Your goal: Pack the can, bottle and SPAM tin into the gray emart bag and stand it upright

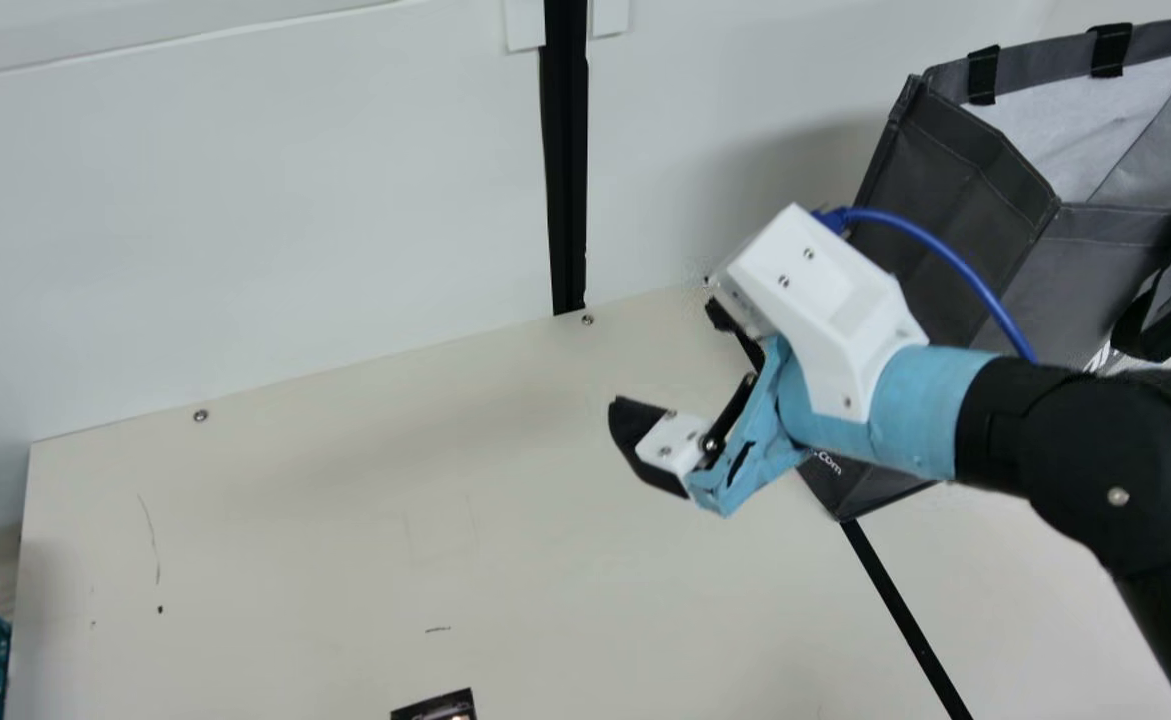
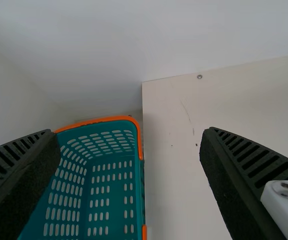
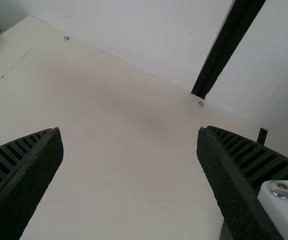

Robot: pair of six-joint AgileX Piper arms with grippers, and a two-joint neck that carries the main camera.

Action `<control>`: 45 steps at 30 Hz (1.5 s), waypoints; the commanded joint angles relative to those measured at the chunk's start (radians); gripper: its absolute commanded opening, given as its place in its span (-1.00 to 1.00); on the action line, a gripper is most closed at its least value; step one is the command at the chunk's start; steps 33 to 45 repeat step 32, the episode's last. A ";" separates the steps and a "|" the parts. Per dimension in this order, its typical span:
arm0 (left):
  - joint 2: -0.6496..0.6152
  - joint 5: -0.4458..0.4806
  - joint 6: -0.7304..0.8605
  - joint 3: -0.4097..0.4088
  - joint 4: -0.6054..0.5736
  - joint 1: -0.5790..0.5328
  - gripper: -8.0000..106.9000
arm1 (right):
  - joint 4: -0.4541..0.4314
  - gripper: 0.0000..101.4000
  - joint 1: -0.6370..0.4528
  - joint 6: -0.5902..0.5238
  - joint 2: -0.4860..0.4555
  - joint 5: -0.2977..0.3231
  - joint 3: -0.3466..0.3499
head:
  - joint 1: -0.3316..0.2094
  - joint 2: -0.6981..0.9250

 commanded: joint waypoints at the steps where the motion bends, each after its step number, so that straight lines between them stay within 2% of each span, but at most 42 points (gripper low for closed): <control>1: 0.000 0.000 0.000 0.000 0.000 0.000 0.71 | -0.024 0.87 0.015 0.029 -0.011 -0.007 0.034 | -0.023 -0.001; 10: 0.000 0.000 0.000 0.000 0.000 0.000 0.71 | -0.116 0.87 0.075 0.134 -0.059 -0.037 0.124 | -0.023 -0.001; 45: 0.000 0.000 0.000 0.000 0.000 0.000 0.71 | -0.115 0.87 0.076 0.136 -0.060 -0.039 0.124 | -0.023 -0.001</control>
